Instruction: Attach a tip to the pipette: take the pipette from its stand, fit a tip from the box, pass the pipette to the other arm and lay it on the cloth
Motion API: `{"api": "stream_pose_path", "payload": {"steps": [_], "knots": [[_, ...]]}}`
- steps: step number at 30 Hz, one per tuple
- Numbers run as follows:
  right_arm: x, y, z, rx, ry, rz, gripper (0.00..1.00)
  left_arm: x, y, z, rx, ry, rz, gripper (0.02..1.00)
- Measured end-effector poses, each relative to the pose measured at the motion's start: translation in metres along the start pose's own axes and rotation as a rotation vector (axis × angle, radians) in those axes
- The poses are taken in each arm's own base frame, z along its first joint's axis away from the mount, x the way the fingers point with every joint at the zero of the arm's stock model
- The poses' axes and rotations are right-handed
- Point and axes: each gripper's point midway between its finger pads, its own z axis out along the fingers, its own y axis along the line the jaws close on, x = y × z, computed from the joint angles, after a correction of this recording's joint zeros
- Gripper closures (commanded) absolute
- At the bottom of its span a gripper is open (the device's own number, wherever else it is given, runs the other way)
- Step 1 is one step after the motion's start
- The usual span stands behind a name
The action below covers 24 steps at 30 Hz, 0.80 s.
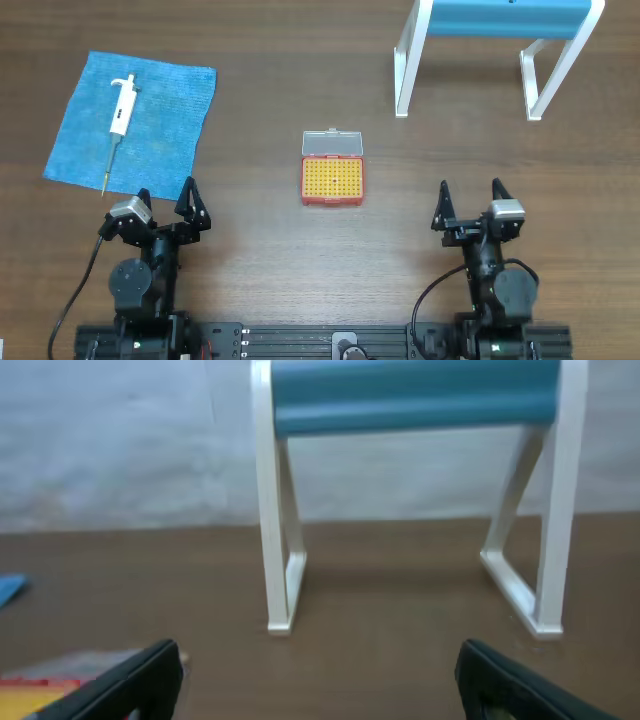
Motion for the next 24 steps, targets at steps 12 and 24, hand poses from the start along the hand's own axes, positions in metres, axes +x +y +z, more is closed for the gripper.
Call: {"api": "stream_pose_path", "payload": {"steps": [12,24], "knots": [[0.0068,0.0058,0.0001,-0.024,0.024,-0.067,0.121,0.0000,0.0000,0.0000,0.000,0.000,0.000,0.049],[0.0068,0.0058,0.0001,-0.024,0.024,-0.081,0.121,0.0000,0.0000,0.0000,0.000,0.000,0.000,0.047]]}}
